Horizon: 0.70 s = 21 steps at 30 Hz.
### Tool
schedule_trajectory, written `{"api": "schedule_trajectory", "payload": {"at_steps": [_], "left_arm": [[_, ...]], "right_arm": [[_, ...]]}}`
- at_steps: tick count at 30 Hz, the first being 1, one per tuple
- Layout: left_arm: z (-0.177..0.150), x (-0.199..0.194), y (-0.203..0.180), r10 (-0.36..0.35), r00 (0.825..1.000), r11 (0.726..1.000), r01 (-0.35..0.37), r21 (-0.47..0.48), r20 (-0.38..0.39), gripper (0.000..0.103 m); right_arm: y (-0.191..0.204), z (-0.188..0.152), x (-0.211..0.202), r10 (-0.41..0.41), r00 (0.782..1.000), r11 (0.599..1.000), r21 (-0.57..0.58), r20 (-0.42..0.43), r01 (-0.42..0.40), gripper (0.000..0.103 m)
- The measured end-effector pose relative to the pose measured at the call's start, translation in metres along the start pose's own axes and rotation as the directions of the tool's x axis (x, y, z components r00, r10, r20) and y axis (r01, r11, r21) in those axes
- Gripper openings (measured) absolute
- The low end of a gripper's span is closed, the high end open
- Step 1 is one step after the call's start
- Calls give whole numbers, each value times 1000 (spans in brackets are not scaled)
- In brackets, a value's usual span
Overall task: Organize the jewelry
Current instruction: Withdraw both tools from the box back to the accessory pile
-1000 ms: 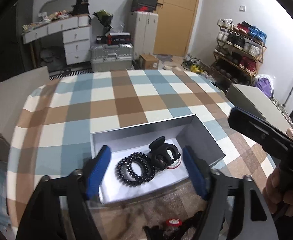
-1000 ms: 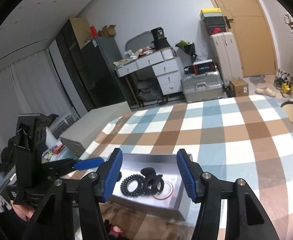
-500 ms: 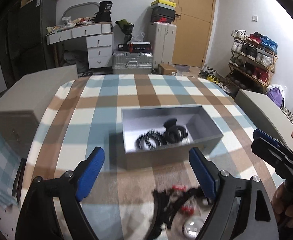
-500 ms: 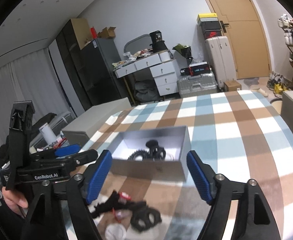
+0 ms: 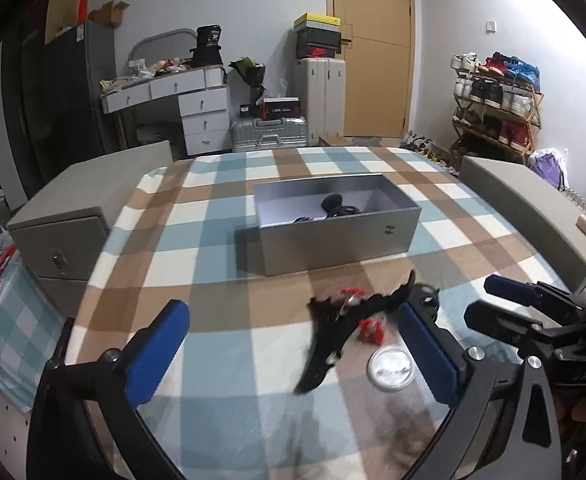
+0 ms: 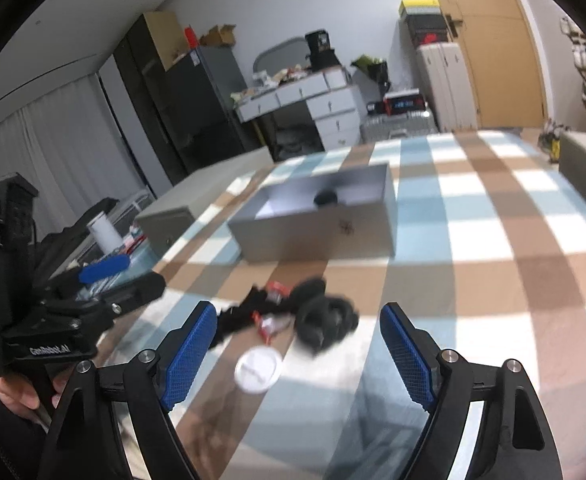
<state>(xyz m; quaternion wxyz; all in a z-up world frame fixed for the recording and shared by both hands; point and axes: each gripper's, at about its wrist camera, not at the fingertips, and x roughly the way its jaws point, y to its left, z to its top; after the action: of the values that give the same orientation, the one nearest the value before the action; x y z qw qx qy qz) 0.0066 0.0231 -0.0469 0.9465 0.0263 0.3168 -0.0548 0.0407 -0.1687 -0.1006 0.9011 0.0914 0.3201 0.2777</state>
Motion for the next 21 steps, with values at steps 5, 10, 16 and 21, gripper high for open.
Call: {"api": "schedule_trajectory", "payload": {"at_steps": [5, 10, 16, 21], "left_arm": [[-11, 9, 23, -3, 998, 996, -2, -85, -55, 102], [-21, 11, 40, 23, 997, 989, -33, -144, -72, 102], [-28, 12, 45, 32, 994, 987, -48, -156, -103, 101], [-30, 6, 46, 65, 993, 988, -78, -133, -97, 102]], "right_arm": [[1, -16, 17, 41, 992, 999, 30, -117, -38, 84], [15, -20, 21, 19, 992, 999, -35, -128, -23, 84], [36, -26, 34, -20, 989, 992, -125, -149, 1, 84], [54, -28, 43, -53, 985, 980, -198, -166, 19, 84]]}}
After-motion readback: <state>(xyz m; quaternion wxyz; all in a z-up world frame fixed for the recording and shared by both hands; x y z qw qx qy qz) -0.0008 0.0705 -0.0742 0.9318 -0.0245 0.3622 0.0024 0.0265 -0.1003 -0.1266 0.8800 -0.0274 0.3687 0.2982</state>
